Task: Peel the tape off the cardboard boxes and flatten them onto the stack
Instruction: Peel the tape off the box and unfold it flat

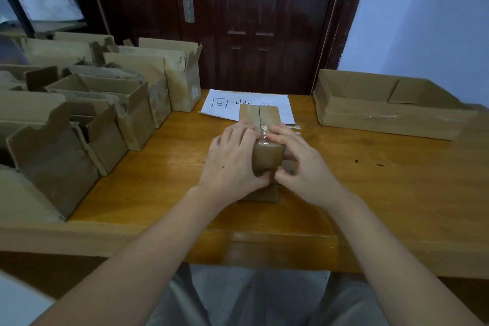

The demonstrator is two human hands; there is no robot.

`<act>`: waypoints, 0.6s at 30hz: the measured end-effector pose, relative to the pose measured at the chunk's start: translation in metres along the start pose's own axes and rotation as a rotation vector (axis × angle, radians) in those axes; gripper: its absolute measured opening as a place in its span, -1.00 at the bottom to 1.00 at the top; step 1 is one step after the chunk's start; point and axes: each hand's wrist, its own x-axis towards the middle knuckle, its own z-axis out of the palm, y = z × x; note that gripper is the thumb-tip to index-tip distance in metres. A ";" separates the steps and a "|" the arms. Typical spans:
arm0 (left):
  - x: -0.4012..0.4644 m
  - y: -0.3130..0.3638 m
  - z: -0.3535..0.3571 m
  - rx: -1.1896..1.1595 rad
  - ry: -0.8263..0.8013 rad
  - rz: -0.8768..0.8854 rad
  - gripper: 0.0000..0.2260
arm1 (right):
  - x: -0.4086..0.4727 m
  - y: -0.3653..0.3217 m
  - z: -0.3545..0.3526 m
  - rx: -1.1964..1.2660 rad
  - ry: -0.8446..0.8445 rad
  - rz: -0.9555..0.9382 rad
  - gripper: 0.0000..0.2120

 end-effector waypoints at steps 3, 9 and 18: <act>0.001 0.000 -0.001 -0.002 0.026 0.016 -0.37 | 0.000 0.001 -0.001 -0.048 0.000 -0.012 -0.35; 0.002 -0.005 -0.004 -0.011 0.002 0.038 -0.34 | -0.003 -0.004 -0.003 -0.347 0.013 -0.240 -0.51; 0.001 -0.008 -0.005 -0.025 -0.035 0.053 -0.27 | -0.007 -0.009 0.005 -0.462 0.008 -0.269 -0.89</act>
